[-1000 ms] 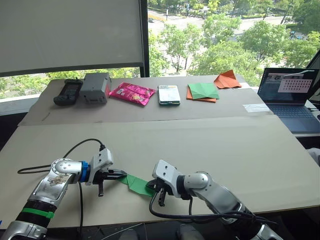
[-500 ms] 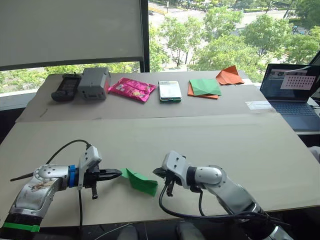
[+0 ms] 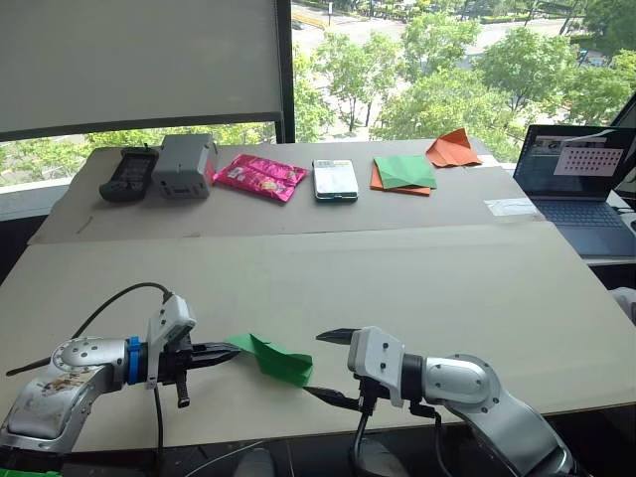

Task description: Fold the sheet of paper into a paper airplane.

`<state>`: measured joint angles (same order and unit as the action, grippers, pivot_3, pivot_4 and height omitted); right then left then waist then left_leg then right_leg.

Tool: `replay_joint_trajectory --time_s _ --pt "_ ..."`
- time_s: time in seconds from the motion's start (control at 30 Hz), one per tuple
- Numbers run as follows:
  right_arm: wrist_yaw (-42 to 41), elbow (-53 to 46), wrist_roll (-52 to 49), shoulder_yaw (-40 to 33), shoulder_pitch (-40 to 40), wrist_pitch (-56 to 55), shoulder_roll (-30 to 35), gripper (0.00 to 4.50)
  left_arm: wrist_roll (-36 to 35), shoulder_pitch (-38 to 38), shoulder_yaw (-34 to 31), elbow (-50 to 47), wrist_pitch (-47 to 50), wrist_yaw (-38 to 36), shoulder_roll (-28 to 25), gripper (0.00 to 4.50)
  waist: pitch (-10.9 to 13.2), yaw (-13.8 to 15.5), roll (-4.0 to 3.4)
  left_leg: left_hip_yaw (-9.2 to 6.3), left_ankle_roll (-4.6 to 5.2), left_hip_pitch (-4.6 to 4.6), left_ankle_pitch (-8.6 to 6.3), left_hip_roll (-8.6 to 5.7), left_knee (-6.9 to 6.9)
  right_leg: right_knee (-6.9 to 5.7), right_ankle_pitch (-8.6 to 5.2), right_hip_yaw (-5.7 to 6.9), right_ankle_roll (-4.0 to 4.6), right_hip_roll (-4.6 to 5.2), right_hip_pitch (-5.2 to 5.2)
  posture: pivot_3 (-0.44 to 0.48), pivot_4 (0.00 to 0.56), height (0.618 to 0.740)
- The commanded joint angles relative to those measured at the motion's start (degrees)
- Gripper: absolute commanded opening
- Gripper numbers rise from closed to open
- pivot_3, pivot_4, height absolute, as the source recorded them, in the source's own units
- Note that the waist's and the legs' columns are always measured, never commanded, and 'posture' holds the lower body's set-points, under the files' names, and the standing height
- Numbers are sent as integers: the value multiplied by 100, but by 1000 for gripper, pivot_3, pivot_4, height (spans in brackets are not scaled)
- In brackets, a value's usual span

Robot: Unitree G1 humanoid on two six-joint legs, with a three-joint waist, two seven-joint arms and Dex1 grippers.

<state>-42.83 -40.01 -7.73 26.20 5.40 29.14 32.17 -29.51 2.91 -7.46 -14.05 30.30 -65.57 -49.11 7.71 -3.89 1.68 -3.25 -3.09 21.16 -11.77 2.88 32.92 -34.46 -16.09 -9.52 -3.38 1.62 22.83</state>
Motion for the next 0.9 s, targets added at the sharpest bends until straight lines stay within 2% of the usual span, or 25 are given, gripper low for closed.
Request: replay_joint_trajectory --time_s 0.03,0.37,0.57,0.7,0.9 --pt "-26 5 95 82 58 -332 -37 3947 -14 -101 23 -75 -32 16 -10 0 -1 0 1 1 0 0 0 0 0 0 0 0 0 0 0 0 150 740" --pt "-266 -258 294 472 27 -740 70 3947 -116 -310 127 -141 113 -110 -69 0 -7 2 3 2 2 -1 1 -1 1 0 1 0 0 -2 -2 0 150 740" --pt "-329 189 574 691 183 -750 18 3947 -161 -515 -45 28 12 -38 45 0 -8 6 5 2 3 -1 2 -1 2 -2 1 0 0 -3 -4 0 150 740" --pt "-193 592 679 800 269 -761 -282 3993 -280 -356 -182 -209 72 -87 -23 1085 -11 -7 7 1 20 -3 12 -1 2 -2 2 0 0 -4 -6 0 150 740" --pt "-81 1153 728 761 536 -791 -738 3993 -383 -83 -321 -474 142 78 -1 3170 -11 -6 6 1 34 -6 20 0 3 -8 3 -1 -2 -4 -14 0 150 740"
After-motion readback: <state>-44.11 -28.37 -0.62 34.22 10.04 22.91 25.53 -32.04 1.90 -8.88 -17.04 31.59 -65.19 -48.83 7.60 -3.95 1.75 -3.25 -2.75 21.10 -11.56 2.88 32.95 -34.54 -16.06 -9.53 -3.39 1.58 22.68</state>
